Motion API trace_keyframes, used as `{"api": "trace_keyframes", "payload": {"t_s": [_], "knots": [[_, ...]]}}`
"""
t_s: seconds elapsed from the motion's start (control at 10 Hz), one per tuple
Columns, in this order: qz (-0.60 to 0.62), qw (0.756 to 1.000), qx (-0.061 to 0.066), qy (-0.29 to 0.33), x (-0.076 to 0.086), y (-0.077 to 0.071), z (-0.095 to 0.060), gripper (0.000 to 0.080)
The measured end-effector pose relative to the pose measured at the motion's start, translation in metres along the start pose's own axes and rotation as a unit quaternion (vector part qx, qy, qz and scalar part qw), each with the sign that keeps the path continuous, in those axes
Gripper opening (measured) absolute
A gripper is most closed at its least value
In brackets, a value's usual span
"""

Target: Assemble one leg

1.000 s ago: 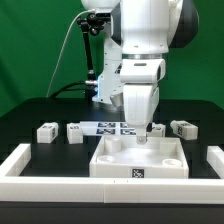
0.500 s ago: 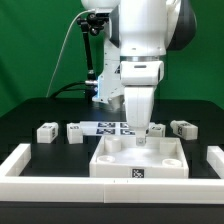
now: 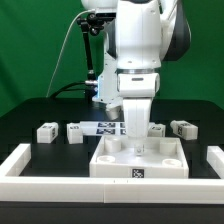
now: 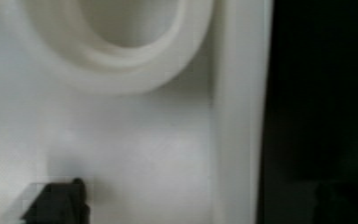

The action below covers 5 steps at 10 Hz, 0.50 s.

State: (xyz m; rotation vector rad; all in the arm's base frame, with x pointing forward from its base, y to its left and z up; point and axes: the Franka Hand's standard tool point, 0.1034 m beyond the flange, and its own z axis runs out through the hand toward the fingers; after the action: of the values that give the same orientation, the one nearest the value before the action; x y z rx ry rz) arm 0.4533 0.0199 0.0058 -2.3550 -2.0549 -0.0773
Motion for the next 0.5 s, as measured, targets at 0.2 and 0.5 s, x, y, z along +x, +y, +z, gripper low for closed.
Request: {"api": "trace_keyframes", "payload": {"t_s": [0.2,0.5], "knots": [[0.0,1.0,0.0,0.0,-0.0001,0.0002,-0.0001,0.0372],[0.0,1.0,0.0,0.0,-0.0002,0.0002,-0.0001,0.0067]]}}
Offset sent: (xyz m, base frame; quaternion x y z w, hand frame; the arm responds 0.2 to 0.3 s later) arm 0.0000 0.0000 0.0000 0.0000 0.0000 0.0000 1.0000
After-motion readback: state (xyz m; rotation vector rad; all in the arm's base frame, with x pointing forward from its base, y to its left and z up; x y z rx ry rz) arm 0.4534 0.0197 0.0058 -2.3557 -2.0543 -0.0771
